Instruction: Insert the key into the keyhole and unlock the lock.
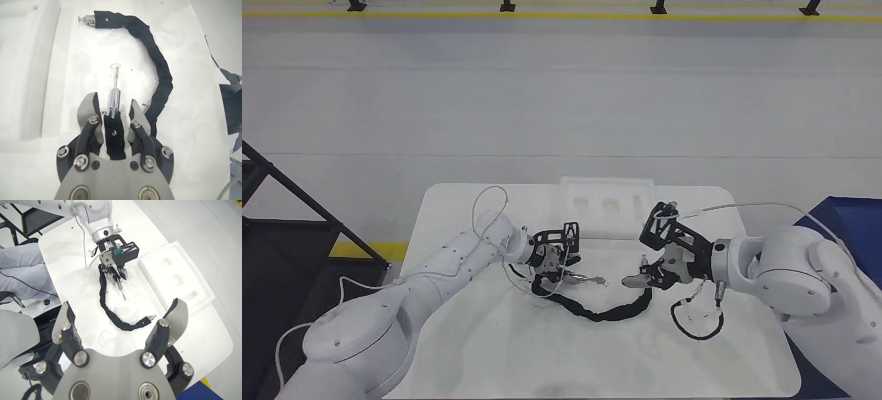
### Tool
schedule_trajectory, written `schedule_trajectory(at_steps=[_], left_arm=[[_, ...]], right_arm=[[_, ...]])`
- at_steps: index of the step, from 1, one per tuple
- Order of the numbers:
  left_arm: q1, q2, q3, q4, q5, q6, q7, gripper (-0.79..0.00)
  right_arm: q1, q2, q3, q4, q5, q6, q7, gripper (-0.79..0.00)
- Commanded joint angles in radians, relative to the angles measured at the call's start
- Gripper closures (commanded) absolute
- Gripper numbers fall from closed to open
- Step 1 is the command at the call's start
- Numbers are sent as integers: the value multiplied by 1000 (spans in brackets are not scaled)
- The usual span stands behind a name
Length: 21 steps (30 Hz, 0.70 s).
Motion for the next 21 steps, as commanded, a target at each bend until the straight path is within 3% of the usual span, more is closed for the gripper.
schedule_trajectory(at_steps=[1,6,12,13,18,21], left_arm=[[-11,1,-7,3,-4,0,41,-785],[-62,36,-22,-33,-18,0,185,-785],[-171,124,0,-157,-30,0,287,-785],[-199,149,11,-194,-51,0,314,-785],[-283,237,11,-274,-128,0,329,-785],[-327,276,11,-292,-190,0,268,-785]], right_arm=[[18,-4,-10,36,3,-45,-16,-785],[75,-16,-27,128,-24,-167,-95,-785],[166,-31,-28,224,14,-265,-170,-785],[193,-34,-29,241,31,-282,-168,-785],[297,-46,-51,315,116,-352,-137,-785],[354,-53,-69,350,159,-373,-116,-785]])
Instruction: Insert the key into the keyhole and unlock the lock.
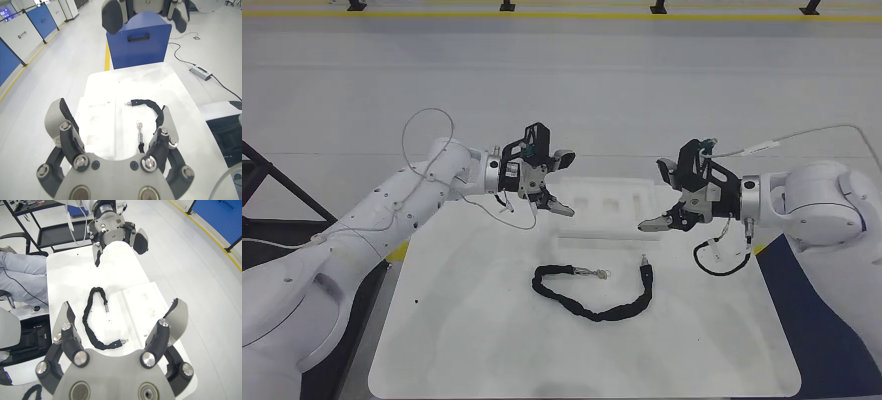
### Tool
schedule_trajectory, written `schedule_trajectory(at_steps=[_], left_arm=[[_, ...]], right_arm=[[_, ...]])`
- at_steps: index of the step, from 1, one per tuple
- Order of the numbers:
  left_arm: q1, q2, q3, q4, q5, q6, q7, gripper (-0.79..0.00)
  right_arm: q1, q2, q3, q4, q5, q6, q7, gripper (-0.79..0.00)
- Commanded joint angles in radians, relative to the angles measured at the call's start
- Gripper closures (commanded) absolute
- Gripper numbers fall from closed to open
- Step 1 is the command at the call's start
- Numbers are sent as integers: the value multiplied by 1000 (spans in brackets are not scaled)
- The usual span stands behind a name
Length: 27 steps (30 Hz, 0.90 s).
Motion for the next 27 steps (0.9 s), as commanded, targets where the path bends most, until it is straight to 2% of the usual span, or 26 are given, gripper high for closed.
schedule_trajectory(at_steps=[1,7,12,27], left_arm=[[-31,26,0,-19,-54,0,-48,-785],[-90,75,0,-96,-220,0,-229,-785],[-113,91,0,-124,-365,0,-369,-785],[-113,91,0,-124,-365,0,-369,-784]], right_arm=[[39,-5,-12,22,33,-20,7,-785],[119,-21,-47,106,70,-56,6,-785],[149,-32,-69,148,59,-97,-27,-785],[149,-32,-69,148,59,-97,-27,-785]])
